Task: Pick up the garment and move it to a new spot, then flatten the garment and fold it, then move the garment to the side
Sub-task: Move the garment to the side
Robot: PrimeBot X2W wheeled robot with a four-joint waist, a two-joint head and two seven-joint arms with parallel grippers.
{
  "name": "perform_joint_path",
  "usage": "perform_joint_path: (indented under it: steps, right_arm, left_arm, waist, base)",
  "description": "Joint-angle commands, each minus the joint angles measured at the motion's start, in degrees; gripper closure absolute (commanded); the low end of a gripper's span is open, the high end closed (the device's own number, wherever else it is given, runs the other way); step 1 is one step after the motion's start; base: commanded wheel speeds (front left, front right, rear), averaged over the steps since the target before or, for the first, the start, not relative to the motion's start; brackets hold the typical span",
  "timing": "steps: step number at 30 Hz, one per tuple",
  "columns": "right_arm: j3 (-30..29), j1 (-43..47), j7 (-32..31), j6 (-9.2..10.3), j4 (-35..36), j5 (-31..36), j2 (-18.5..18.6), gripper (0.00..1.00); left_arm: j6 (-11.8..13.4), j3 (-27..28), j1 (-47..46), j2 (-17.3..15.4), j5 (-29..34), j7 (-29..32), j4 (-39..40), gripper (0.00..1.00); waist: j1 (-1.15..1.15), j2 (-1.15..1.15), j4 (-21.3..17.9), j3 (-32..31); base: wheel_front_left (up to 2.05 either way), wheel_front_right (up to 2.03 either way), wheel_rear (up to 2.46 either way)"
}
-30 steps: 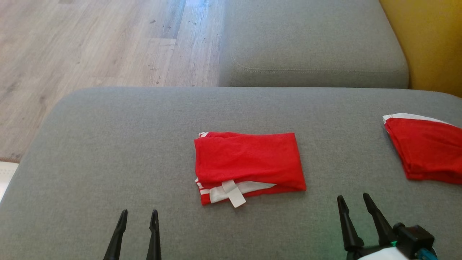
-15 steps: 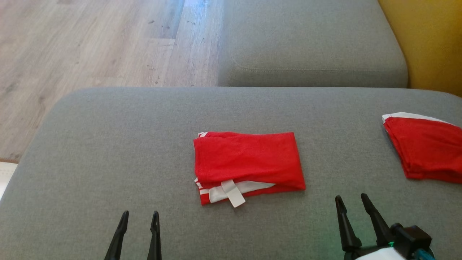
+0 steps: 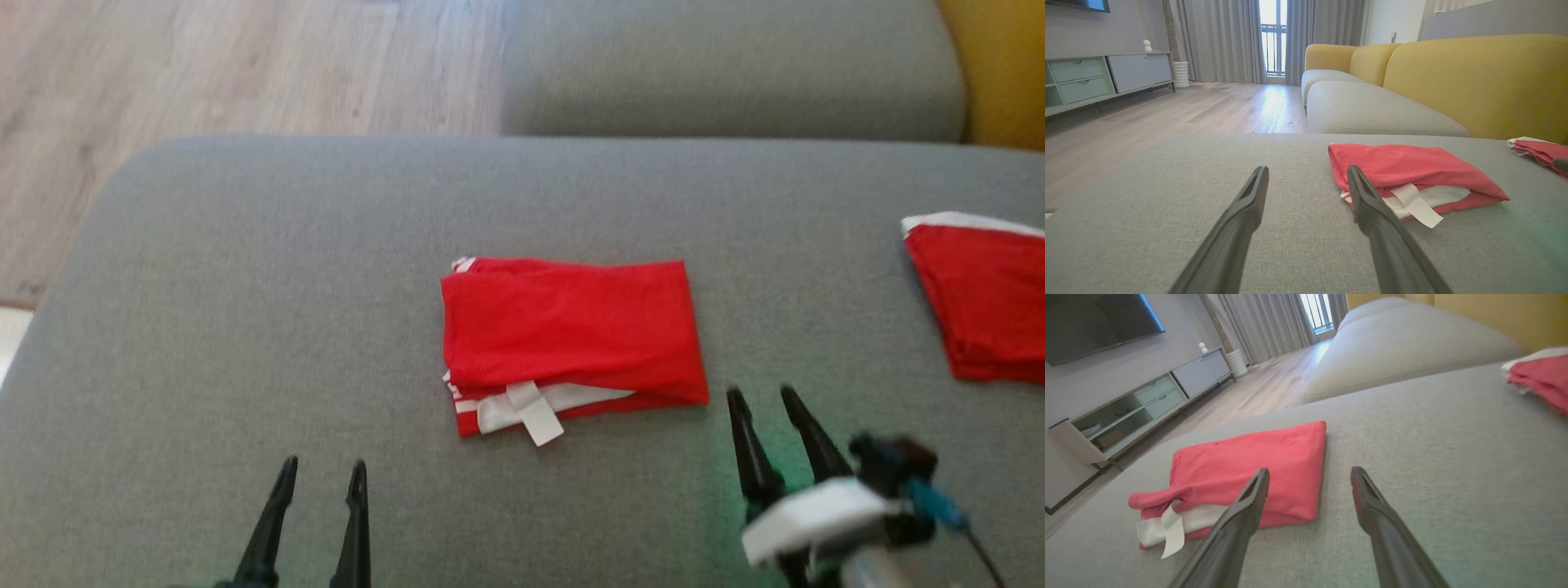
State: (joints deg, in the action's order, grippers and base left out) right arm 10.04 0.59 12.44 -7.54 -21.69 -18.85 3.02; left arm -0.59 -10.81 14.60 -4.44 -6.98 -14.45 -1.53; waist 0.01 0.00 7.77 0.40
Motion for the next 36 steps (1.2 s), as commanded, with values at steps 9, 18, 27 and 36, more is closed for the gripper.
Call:
perform_joint_path:
  steps: [9,18,27,36]
  right_arm:
    - [1.4,-17.2,-11.7,0.05,-6.8,-9.7,0.8,0.00]
    - [1.6,-23.2,-19.6,0.05,-14.4,-17.0,1.9,0.00]
    - [5.1,-24.5,-19.9,0.05,-12.4,-23.6,5.1,1.00]
    - [1.8,-28.3,-21.8,0.05,-7.2,-20.0,19.5,1.00]
  left_arm:
    - [-2.6,1.1,-9.4,0.9,0.0,-0.5,0.7,0.00]
    - [-3.5,0.8,-12.3,1.2,-0.7,-0.5,-1.1,0.00]
    - [-3.1,0.9,-12.9,1.5,-1.1,-0.5,-1.3,0.00]
    - [-3.8,2.0,-13.9,1.5,-1.2,-0.5,-0.7,0.00]
  waist:
    - [-0.01,0.00,3.2,8.9]
    - [-0.01,0.00,5.1,10.8]
    - [-0.01,0.00,3.3,10.8]
    - [-0.01,0.00,-1.8,13.0]
  base:
    - [0.00,0.00,0.00]
    - [0.00,0.00,0.00]
    - [0.00,0.00,0.00]
    - [0.00,0.00,0.00]
